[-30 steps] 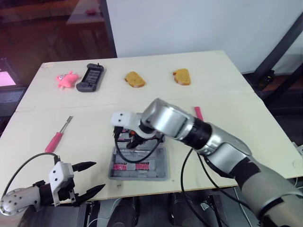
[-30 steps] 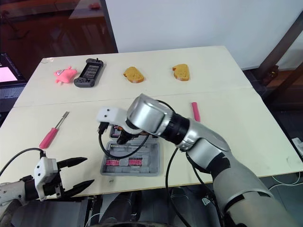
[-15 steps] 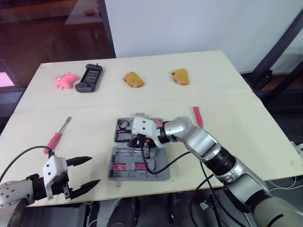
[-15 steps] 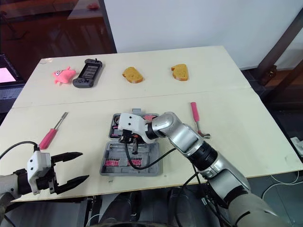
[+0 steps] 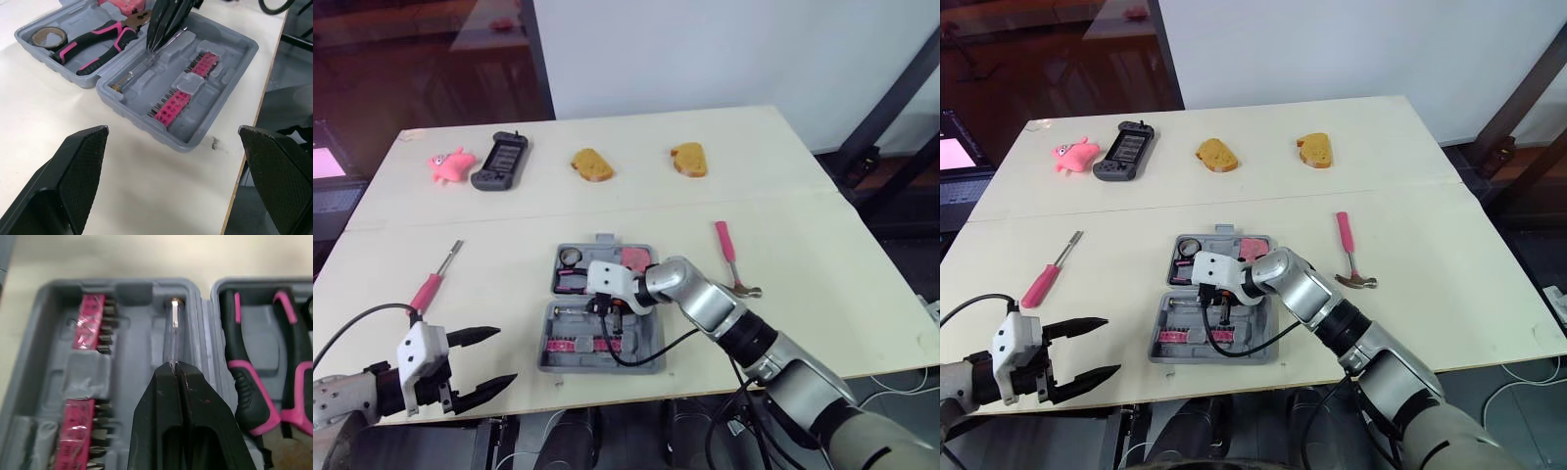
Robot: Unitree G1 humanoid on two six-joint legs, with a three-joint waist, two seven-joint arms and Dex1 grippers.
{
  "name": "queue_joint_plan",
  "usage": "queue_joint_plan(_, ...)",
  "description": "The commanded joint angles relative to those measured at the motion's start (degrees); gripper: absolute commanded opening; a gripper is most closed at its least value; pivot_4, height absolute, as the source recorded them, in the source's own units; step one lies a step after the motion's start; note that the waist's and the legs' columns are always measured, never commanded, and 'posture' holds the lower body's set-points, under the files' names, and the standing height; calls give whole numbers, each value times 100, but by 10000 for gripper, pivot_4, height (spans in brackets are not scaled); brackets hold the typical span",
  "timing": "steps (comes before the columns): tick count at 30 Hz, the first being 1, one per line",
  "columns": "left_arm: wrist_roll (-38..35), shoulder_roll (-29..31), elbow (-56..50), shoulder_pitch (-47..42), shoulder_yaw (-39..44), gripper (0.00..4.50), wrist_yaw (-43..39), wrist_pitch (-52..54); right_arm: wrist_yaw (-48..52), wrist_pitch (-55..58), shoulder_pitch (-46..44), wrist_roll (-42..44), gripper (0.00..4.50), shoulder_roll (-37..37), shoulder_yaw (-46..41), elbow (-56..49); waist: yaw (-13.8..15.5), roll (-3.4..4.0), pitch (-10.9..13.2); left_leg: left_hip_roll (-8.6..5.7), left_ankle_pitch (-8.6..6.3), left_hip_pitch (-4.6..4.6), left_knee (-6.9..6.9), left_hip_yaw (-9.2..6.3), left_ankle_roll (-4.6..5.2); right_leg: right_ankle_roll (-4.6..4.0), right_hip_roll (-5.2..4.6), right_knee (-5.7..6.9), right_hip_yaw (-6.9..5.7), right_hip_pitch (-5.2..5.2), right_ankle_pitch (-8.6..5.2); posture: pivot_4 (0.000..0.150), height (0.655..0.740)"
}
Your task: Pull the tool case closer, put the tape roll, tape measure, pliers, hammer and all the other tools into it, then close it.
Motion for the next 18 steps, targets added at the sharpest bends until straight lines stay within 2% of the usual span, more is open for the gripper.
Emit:
queue_joint_plan(1,-73,48,-153,-14,166,45000,25,-12,-5,-96,-73,-88,886,140,-104,79,3,0,0,0,0,0,0,0,0,0,0,0,0,0,0,1500,7400)
queue_joint_plan(10,-63,57,-140,-101,138,45000,70,17,18,-227,-96,-386,886,225,-71,386,1,0,0,-1,0,1,0,0,0,0,0,0,0,1,0,1500,7400)
queue_joint_plan(18,-47,52,-161,-174,87,45000,99,64,34,246,-40,-396,886,362,-185,625,-2,0,-1,-1,0,7,-1,-1,0,0,3,1,0,5,0,1500,7400)
